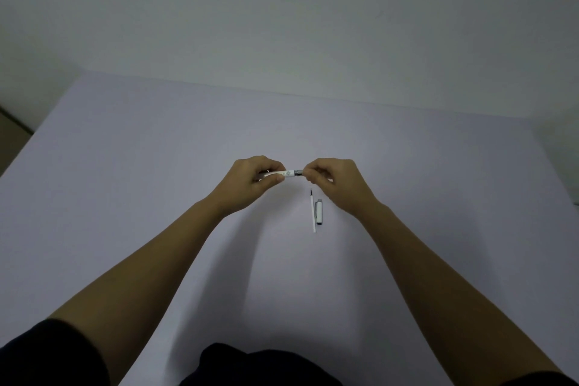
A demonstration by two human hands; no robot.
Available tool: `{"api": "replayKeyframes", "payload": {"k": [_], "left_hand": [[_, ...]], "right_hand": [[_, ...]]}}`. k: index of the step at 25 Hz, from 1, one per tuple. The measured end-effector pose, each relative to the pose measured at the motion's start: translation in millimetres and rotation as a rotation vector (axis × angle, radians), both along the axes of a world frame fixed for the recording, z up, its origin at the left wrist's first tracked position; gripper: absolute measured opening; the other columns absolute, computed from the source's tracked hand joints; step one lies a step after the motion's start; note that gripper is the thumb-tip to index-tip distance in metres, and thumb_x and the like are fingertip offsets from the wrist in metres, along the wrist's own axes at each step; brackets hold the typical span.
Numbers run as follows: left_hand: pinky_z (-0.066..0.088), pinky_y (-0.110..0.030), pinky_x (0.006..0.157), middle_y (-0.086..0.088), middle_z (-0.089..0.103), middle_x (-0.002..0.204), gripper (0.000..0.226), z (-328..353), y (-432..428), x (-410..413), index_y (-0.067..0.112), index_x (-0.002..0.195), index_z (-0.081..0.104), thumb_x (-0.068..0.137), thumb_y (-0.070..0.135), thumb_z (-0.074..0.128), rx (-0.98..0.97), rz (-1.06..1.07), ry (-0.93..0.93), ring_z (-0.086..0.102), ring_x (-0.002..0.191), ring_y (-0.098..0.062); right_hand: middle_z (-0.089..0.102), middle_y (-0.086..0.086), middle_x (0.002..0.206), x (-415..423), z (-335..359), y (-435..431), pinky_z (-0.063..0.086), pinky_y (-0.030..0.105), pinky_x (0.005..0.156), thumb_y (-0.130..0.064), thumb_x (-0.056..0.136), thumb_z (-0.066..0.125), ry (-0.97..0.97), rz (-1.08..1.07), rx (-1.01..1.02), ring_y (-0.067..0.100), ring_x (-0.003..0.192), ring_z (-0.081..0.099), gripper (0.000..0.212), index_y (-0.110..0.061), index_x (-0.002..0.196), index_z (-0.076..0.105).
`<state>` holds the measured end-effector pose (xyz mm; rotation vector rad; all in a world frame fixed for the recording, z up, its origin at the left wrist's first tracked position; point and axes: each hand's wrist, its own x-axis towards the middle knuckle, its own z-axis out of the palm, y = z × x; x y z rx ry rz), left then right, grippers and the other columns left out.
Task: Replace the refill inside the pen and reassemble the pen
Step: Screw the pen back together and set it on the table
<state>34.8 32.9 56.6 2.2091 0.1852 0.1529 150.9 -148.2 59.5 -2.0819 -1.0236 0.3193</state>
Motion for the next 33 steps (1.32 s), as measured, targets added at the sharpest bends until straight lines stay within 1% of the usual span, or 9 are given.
{"api": "replayKeyframes", "payload": {"k": [2,5,9,15,21,25,27,30,33], "left_hand": [[0.036,-0.004,0.063,0.019,0.057,0.075,0.013,1.2,-1.4,0.1,0.023,0.096,0.068,0.09,0.027,0.057,0.004,-0.004,-0.004,0.05,0.069,0.007],[0.036,-0.004,0.063,0.019,0.057,0.074,0.013,3.9,-1.1,0.3,0.022,0.096,0.068,0.09,0.026,0.058,0.02,-0.008,-0.03,0.05,0.069,0.006],[0.036,-0.005,0.063,0.017,0.058,0.075,0.012,7.9,-1.7,0.1,0.022,0.095,0.069,0.089,0.024,0.059,0.032,-0.031,-0.05,0.051,0.07,0.004],[0.036,-0.006,0.06,0.016,0.057,0.071,0.013,9.2,-3.6,1.0,0.024,0.094,0.07,0.089,0.026,0.058,0.006,-0.008,-0.017,0.05,0.066,0.002],[0.037,-0.01,0.062,0.004,0.064,0.081,0.01,12.8,-3.9,-0.1,0.024,0.094,0.069,0.086,0.022,0.062,0.037,0.002,-0.064,0.053,0.072,-0.006],[0.036,-0.008,0.062,0.003,0.063,0.082,0.012,12.9,-6.8,1.4,0.023,0.095,0.069,0.088,0.024,0.06,0.056,0.024,-0.06,0.053,0.073,-0.006],[0.035,-0.005,0.062,0.003,0.063,0.081,0.012,13.4,-7.1,2.0,0.022,0.096,0.069,0.088,0.024,0.06,0.068,0.02,-0.064,0.052,0.073,-0.005],[0.035,-0.007,0.062,0.002,0.062,0.08,0.012,14.2,-8.1,1.3,0.022,0.096,0.069,0.088,0.024,0.06,0.071,0.011,-0.083,0.052,0.072,-0.005],[0.036,-0.011,0.063,0.003,0.062,0.081,0.013,14.6,-9.9,2.4,0.022,0.097,0.068,0.088,0.025,0.059,0.08,0.012,-0.091,0.052,0.073,-0.005]], "right_hand": [[0.068,-0.001,0.081,-1.6,1.4,0.0,0.048,0.009,0.077,-0.015,0.083,0.067,-0.015,0.012,0.07,0.006,0.076,0.062,0.008,-0.011,0.09,0.069],[0.068,-0.003,0.078,-1.4,4.6,-0.9,0.044,0.006,0.072,-0.016,0.083,0.067,-0.024,0.0,0.087,-0.001,0.072,0.059,0.008,-0.012,0.088,0.071],[0.066,-0.003,0.079,1.2,8.3,-2.3,0.046,0.018,0.071,-0.021,0.089,0.059,-0.076,0.057,-0.023,0.011,0.074,0.059,0.015,-0.012,0.09,0.071],[0.068,0.008,0.08,-2.6,13.7,-2.4,0.048,0.028,0.07,-0.011,0.079,0.071,-0.217,0.067,0.06,0.02,0.075,0.062,0.008,-0.007,0.085,0.069],[0.07,0.01,0.074,-0.1,12.9,-0.6,0.047,0.032,0.065,-0.024,0.091,0.056,-0.138,0.031,-0.009,0.021,0.068,0.061,0.022,-0.011,0.083,0.072],[0.068,-0.002,0.086,-0.5,12.5,-2.8,0.05,0.016,0.082,-0.028,0.086,0.063,0.041,0.054,0.008,0.006,0.083,0.064,0.024,-0.022,0.109,0.059],[0.067,-0.006,0.085,0.4,12.7,-6.3,0.048,0.012,0.086,-0.022,0.083,0.066,0.067,0.062,0.014,0.004,0.087,0.064,0.028,-0.027,0.108,0.053],[0.066,-0.012,0.077,3.1,12.6,-7.0,0.048,0.01,0.072,-0.022,0.089,0.057,0.047,0.057,0.007,0.004,0.077,0.065,0.007,-0.022,0.093,0.063],[0.065,-0.011,0.081,2.7,13.9,-5.9,0.044,0.007,0.07,-0.03,0.09,0.054,0.007,0.067,-0.017,-0.005,0.076,0.062,0.02,-0.019,0.102,0.066]]}}
